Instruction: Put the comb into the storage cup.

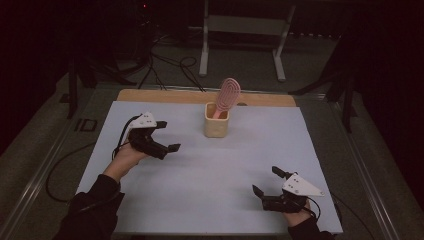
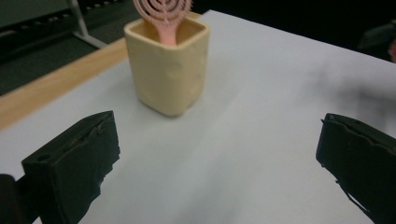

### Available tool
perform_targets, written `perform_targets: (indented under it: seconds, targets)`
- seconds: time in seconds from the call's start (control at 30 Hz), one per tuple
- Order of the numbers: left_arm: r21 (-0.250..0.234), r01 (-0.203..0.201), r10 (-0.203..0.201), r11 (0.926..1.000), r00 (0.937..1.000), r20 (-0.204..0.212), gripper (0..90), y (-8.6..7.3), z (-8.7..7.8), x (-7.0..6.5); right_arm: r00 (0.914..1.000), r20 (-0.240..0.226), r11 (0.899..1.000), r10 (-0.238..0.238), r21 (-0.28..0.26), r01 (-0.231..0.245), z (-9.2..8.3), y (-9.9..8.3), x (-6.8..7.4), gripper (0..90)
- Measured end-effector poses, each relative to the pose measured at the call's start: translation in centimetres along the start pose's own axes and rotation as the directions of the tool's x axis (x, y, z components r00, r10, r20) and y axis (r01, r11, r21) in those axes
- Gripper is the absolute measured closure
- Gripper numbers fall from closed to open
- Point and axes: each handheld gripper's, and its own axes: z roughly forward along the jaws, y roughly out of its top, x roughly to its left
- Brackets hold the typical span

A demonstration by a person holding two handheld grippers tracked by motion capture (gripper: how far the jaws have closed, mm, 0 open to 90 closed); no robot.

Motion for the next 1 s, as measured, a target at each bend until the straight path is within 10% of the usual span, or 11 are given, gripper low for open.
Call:
perform_targets:
  seconds: [1.0]
  targets:
    - [0.003,0.067,-0.067,0.9977,0.9969,-0.040,0.0,-8.0,-6.4,-3.0,1.0000,0.000,1.000,-0.005,0.004,0.005,0.1,0.0,0.1,9.2]
